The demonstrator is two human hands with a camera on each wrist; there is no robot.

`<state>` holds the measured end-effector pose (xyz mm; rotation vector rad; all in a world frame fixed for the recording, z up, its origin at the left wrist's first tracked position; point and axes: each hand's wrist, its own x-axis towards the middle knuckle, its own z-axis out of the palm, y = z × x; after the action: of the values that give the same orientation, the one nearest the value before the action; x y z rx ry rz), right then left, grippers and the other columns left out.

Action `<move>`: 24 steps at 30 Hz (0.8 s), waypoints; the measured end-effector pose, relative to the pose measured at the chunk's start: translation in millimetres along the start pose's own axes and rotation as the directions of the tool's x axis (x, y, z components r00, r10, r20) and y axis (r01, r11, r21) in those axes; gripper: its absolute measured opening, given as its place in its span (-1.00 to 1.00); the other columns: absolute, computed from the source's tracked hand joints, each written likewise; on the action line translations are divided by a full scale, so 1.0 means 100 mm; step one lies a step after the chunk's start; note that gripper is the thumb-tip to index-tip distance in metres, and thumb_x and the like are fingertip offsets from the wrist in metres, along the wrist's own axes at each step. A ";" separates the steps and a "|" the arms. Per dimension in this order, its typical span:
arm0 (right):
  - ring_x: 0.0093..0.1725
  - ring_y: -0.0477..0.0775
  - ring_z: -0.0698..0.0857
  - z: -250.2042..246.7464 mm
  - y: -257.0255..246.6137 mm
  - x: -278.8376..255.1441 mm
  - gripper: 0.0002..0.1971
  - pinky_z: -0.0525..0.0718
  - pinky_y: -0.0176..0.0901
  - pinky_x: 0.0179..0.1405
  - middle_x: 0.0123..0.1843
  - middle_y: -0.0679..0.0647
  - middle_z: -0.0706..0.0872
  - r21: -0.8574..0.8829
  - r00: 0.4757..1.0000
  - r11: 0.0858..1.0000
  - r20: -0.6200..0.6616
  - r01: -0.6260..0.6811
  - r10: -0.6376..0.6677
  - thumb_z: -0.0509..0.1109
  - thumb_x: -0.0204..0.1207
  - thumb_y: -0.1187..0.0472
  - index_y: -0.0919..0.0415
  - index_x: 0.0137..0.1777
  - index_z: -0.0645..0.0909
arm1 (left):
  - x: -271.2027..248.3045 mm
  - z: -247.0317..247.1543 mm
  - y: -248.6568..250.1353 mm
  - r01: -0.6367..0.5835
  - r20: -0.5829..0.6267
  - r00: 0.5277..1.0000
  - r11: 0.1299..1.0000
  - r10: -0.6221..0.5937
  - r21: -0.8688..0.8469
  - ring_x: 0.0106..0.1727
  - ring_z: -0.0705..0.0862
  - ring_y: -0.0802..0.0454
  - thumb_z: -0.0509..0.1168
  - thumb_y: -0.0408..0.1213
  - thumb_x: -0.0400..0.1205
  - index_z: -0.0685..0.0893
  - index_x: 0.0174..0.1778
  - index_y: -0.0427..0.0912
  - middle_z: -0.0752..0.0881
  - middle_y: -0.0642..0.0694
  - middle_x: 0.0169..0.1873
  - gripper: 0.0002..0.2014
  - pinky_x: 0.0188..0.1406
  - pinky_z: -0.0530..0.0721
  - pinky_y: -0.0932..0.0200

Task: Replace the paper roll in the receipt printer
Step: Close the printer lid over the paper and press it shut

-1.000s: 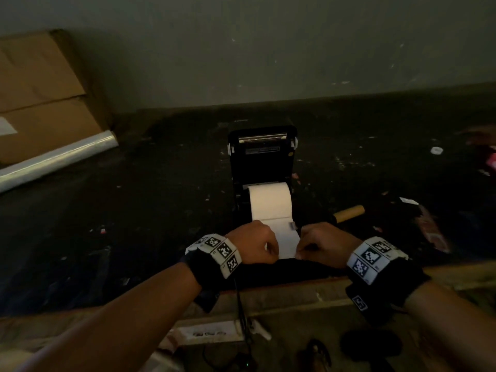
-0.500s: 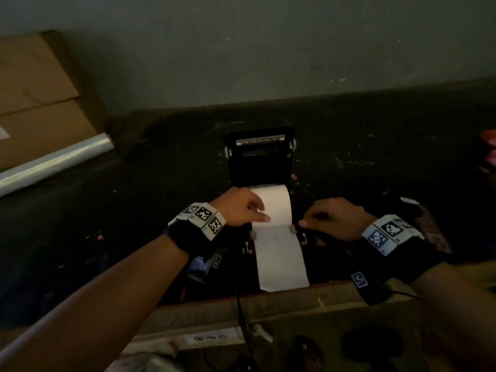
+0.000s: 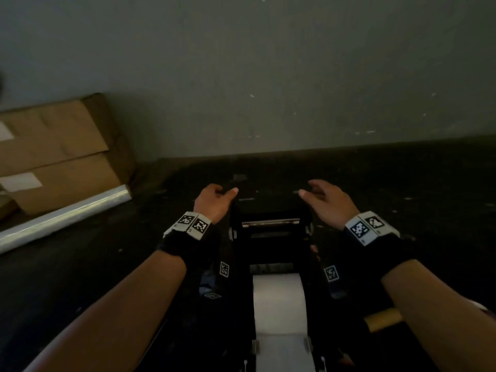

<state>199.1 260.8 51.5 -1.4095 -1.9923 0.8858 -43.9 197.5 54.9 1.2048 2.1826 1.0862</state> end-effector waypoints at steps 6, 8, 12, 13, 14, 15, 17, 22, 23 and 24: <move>0.45 0.15 0.49 0.26 0.13 0.16 -0.36 0.40 -0.01 0.47 0.50 0.13 0.50 0.026 0.986 0.995 0.139 -0.099 0.095 0.23 0.48 -0.23 0.07 0.50 0.36 | 0.03 0.10 -0.10 -0.049 0.165 0.986 0.988 0.024 0.149 0.17 0.67 -0.04 0.23 0.06 0.60 0.68 0.20 -0.14 0.72 -0.12 0.14 -0.60 0.20 0.57 0.10; 0.49 0.18 0.45 0.25 0.10 0.04 -0.37 0.36 -0.02 0.48 0.54 0.14 0.44 0.045 0.987 0.993 0.126 -0.107 0.100 0.21 0.51 -0.20 0.07 0.52 0.32 | -0.06 0.08 -0.12 -0.076 0.171 0.984 0.986 0.050 0.147 0.18 0.67 -0.05 0.20 0.07 0.62 0.67 0.21 -0.14 0.71 -0.12 0.14 -0.59 0.14 0.56 0.13; 0.52 0.19 0.39 0.19 0.03 -0.35 -0.39 0.34 -0.05 0.47 0.58 0.15 0.37 0.049 0.993 0.994 0.080 -0.095 0.090 0.21 0.54 -0.15 0.02 0.56 0.24 | -0.36 0.01 -0.15 -0.153 0.145 0.981 0.976 0.130 0.155 0.19 0.67 -0.07 0.21 0.08 0.61 0.68 0.19 -0.11 0.73 -0.13 0.13 -0.60 0.14 0.54 0.14; 0.52 0.19 0.40 0.19 0.03 -0.47 -0.39 0.34 -0.05 0.47 0.58 0.15 0.37 0.054 0.994 0.995 0.074 -0.084 0.080 0.22 0.54 -0.13 0.02 0.56 0.23 | -0.46 -0.02 -0.18 -0.165 0.141 0.979 0.976 0.145 0.143 0.19 0.67 -0.06 0.21 0.08 0.61 0.66 0.19 -0.09 0.72 -0.11 0.13 -0.61 0.13 0.54 0.15; 0.51 0.18 0.41 0.20 0.03 -0.59 -0.38 0.34 -0.03 0.47 0.57 0.14 0.38 0.066 0.995 0.995 0.068 -0.072 0.068 0.24 0.53 -0.12 0.02 0.56 0.23 | -0.58 -0.04 -0.21 -0.176 0.149 0.976 0.975 0.156 0.134 0.19 0.67 -0.04 0.20 0.08 0.61 0.65 0.21 -0.07 0.72 -0.09 0.13 -0.62 0.11 0.53 0.17; 0.50 0.17 0.42 0.21 0.03 -0.73 -0.37 0.35 -0.01 0.48 0.57 0.14 0.40 0.078 0.997 0.995 0.056 -0.063 0.059 0.27 0.52 -0.11 0.02 0.56 0.23 | -0.71 -0.06 -0.25 -0.188 0.166 0.972 0.974 0.166 0.127 0.19 0.67 -0.03 0.20 0.09 0.61 0.63 0.23 -0.06 0.71 -0.07 0.14 -0.61 0.10 0.53 0.18; 0.50 0.16 0.43 0.24 0.07 -0.99 -0.34 0.37 0.04 0.51 0.57 0.13 0.40 0.088 0.998 0.995 0.041 -0.042 0.038 0.31 0.50 -0.09 0.00 0.56 0.20 | -0.95 -0.09 -0.31 -0.210 0.207 0.961 0.971 0.184 0.114 0.23 0.66 -0.04 0.17 0.09 0.62 0.60 0.30 -0.06 0.70 -0.09 0.21 -0.57 0.16 0.55 0.15; 0.55 0.16 0.34 0.32 0.18 -1.65 -0.28 0.32 0.06 0.50 0.61 0.12 0.29 0.038 0.993 0.997 0.095 -0.072 0.068 0.35 0.50 0.02 -0.06 0.59 0.05 | -1.54 -0.13 -0.53 -0.200 0.322 0.934 0.972 0.151 0.126 0.42 0.54 -0.05 0.19 0.08 0.62 0.38 0.53 -0.08 0.55 -0.11 0.43 -0.43 0.40 0.47 0.08; 0.56 0.16 0.32 0.34 0.19 -1.75 -0.26 0.30 0.07 0.51 0.62 0.12 0.28 0.019 0.990 0.996 0.108 -0.090 0.087 0.36 0.50 0.04 -0.07 0.59 0.03 | -1.64 -0.13 -0.59 -0.216 0.333 0.928 0.969 0.165 0.123 0.42 0.54 -0.02 0.21 0.07 0.61 0.37 0.53 -0.07 0.55 -0.10 0.43 -0.42 0.39 0.47 0.11; 0.57 0.16 0.31 0.35 0.21 -1.86 -0.24 0.29 0.08 0.52 0.62 0.12 0.28 -0.003 0.987 0.994 0.122 -0.106 0.106 0.37 0.50 0.06 -0.06 0.60 0.01 | -1.75 -0.13 -0.64 -0.248 0.333 0.922 0.962 0.198 0.115 0.41 0.55 0.00 0.24 0.04 0.60 0.38 0.52 -0.07 0.57 -0.08 0.41 -0.44 0.36 0.47 0.16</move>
<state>243.5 82.5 2.9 -1.5038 -2.0179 1.0445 8.2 23.6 9.9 1.6097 1.9407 0.7470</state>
